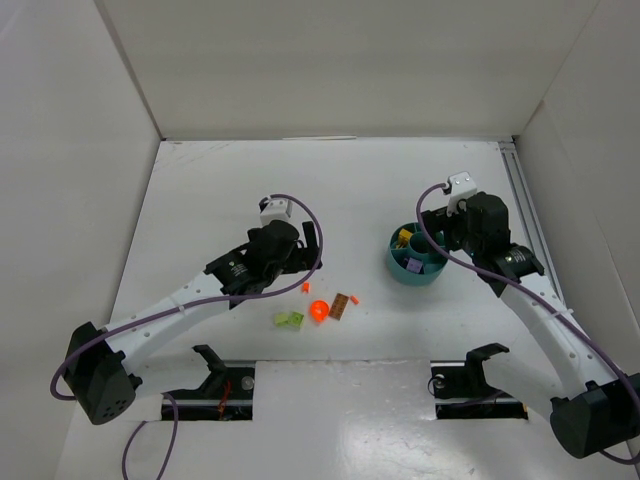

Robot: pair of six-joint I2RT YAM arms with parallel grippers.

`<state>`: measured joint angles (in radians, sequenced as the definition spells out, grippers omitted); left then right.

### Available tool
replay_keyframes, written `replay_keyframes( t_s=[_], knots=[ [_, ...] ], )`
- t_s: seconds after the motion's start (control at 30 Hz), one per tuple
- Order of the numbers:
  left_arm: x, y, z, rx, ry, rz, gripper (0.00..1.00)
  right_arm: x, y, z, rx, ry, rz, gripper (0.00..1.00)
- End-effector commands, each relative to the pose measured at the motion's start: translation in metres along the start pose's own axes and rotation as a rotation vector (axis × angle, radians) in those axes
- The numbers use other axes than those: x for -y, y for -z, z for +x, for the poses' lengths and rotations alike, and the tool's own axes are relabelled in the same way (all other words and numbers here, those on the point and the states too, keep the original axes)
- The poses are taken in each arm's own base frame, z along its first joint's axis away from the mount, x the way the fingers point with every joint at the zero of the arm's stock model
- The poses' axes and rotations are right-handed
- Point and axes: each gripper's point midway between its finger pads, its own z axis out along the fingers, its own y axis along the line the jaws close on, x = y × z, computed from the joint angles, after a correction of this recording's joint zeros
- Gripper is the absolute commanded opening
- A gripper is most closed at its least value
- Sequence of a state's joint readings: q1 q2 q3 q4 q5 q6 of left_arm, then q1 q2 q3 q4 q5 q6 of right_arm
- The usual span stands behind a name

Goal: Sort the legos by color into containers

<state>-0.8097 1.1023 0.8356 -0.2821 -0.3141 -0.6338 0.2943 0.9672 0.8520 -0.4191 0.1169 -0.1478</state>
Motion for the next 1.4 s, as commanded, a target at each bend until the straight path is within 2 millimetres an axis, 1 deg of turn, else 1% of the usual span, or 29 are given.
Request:
replay_keyframes(
  t_s=[0.0,0.03,0.1,0.13,0.17,0.2,0.23,0.27,0.33,0.4,0.47,0.5,0.53,0.6,0.67,0.7,0.73,0.8,0.83,0.87,0.97,1.03,1.1,1.13,1.2,1.23,1.3,1.33,1.37],
  knots=[
    [0.005,0.009,-0.017,0.039,0.007,0.013,1.0,0.008,0.01,-0.025,0.067,-0.029,0.028,1.0],
    [0.008,0.01,-0.021,0.046,0.01,0.019,1.0,0.008,0.01,-0.025,0.067,-0.029,0.028,1.0],
    [0.006,0.01,-0.019,0.039,0.007,0.013,1.0,0.009,0.012,-0.027,0.067,-0.029,0.028,1.0],
    [0.009,0.012,-0.023,0.046,0.01,0.019,1.0,0.009,0.012,-0.027,0.067,-0.029,0.028,1.0],
    [0.007,0.01,-0.019,0.033,0.004,0.008,1.0,0.009,0.012,-0.027,0.067,-0.029,0.028,1.0],
    [0.01,0.012,-0.024,0.043,0.009,0.016,1.0,0.009,0.012,-0.027,0.067,-0.029,0.028,1.0],
    [0.007,0.009,-0.019,0.024,0.0,0.001,1.0,0.009,0.012,-0.027,0.067,-0.029,0.028,1.0],
    [0.011,0.01,-0.025,0.027,0.001,0.004,1.0,0.006,0.009,-0.025,0.058,-0.027,0.016,1.0],
    [0.008,0.01,-0.021,0.006,-0.01,-0.015,1.0,0.003,0.008,-0.027,0.061,-0.027,-0.005,1.0],
    [0.012,0.012,-0.026,0.007,0.0,-0.014,1.0,-0.001,0.002,-0.027,0.045,-0.024,-0.025,1.0],
    [0.015,0.012,-0.023,-0.019,-0.003,0.001,1.0,-0.006,0.001,-0.02,0.017,-0.021,-0.049,1.0],
    [0.016,0.013,-0.028,-0.008,0.006,0.001,1.0,-0.006,-0.001,-0.022,0.014,-0.021,-0.049,1.0],
    [0.018,0.014,-0.023,-0.033,0.002,0.015,1.0,-0.007,-0.002,-0.015,-0.013,-0.019,-0.052,1.0],
    [0.021,0.014,-0.029,-0.033,0.013,0.027,1.0,-0.01,-0.001,-0.006,-0.048,-0.007,-0.071,1.0],
    [0.02,0.011,-0.028,-0.045,0.005,0.024,1.0,-0.016,0.001,-0.001,-0.069,-0.006,-0.104,1.0],
    [0.02,0.009,-0.031,-0.045,0.013,0.024,1.0,-0.018,0.003,0.004,-0.09,-0.005,-0.116,1.0],
    [0.021,0.007,-0.032,-0.048,0.012,0.022,1.0,-0.017,0.007,0.001,-0.072,-0.006,-0.114,1.0],
    [0.02,0.002,-0.034,-0.062,0.003,0.023,1.0,-0.023,0.01,0.014,-0.104,-0.005,-0.142,1.0],
    [0.023,0.002,-0.038,-0.058,0.005,0.027,1.0,-0.023,0.012,0.013,-0.095,-0.006,-0.141,1.0],
    [0.022,-0.003,-0.037,-0.071,0.008,0.021,1.0,-0.022,0.016,0.017,-0.097,-0.011,-0.143,1.0],
    [0.025,-0.007,-0.04,-0.08,-0.006,0.015,1.0,-0.022,0.02,0.023,-0.101,-0.011,-0.144,1.0],
    [0.022,-0.012,-0.038,-0.088,-0.004,0.0,1.0,-0.025,0.022,0.028,-0.107,-0.012,-0.158,1.0],
    [0.028,-0.014,-0.043,-0.078,0.002,0.021,1.0,-0.025,0.022,0.032,-0.116,-0.002,-0.16,1.0],
    [0.029,-0.016,-0.04,-0.092,0.0,0.025,1.0,-0.027,0.023,0.034,-0.125,-0.003,-0.17,1.0],
    [0.031,-0.017,-0.042,-0.084,0.003,0.032,1.0,-0.028,0.023,0.036,-0.134,0.007,-0.182,1.0],
    [0.032,-0.018,-0.043,-0.084,0.003,0.032,1.0,-0.031,0.024,0.044,-0.157,0.007,-0.194,1.0],
    [0.031,-0.018,-0.041,-0.093,0.0,0.025,1.0,-0.031,0.026,0.049,-0.18,0.018,-0.198,1.0],
    [0.031,-0.018,-0.041,-0.093,0.0,0.025,1.0,-0.032,0.026,0.056,-0.2,0.019,-0.201,1.0],
    [0.027,-0.018,-0.036,-0.107,-0.004,0.015,1.0,-0.032,0.026,0.056,-0.2,0.019,-0.201,1.0]
  ],
)
